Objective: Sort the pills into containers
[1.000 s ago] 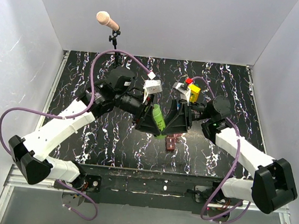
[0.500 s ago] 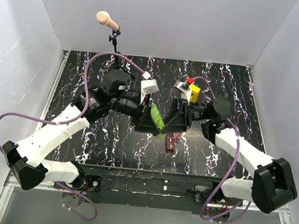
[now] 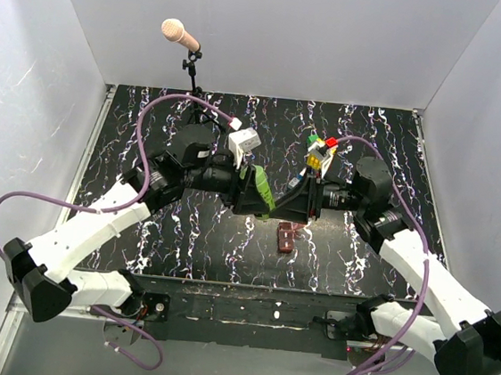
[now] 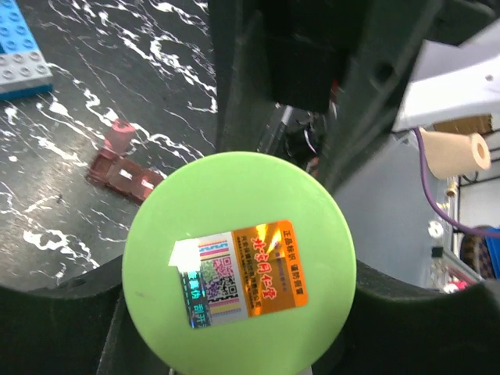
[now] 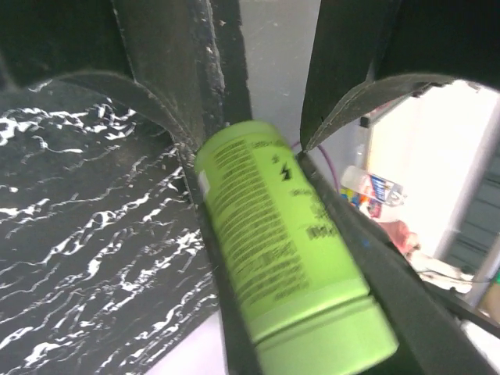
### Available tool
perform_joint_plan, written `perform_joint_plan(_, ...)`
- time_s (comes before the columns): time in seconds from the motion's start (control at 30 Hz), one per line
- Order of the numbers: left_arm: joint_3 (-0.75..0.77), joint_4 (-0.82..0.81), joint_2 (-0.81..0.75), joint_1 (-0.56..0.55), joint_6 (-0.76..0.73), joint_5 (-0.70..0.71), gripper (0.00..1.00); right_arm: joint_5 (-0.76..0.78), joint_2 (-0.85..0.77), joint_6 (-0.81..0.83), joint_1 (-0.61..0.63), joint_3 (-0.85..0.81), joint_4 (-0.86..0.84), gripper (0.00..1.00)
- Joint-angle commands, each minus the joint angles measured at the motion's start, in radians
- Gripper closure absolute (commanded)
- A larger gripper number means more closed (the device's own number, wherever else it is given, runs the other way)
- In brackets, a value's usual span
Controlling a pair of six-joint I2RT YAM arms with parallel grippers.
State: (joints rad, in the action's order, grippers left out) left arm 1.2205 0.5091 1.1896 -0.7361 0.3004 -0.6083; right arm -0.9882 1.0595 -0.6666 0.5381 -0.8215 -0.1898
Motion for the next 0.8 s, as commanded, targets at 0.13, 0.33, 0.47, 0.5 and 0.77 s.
perform_joint_plan(0.13,0.083,-0.063,0.048,0.003,0.016,0.021,1.00,0.158,-0.113,0.179,0.020,-0.022,0.188,0.21)
perform_joint_plan(0.33,0.129,0.078,0.074,0.004,-0.116,-0.059,1.00,0.221,-0.141,0.211,0.017,-0.083,0.279,0.19)
perform_joint_plan(0.47,0.146,0.160,0.087,0.003,-0.196,-0.183,1.00,0.217,-0.138,0.208,0.011,-0.136,0.306,0.21)
perform_joint_plan(0.5,0.152,0.183,0.088,0.004,-0.219,-0.205,1.00,0.208,-0.135,0.209,0.010,-0.148,0.308,0.23)
perform_joint_plan(0.77,0.185,0.263,0.128,-0.011,-0.254,-0.277,1.00,0.132,-0.101,0.196,0.010,-0.192,0.308,0.62)
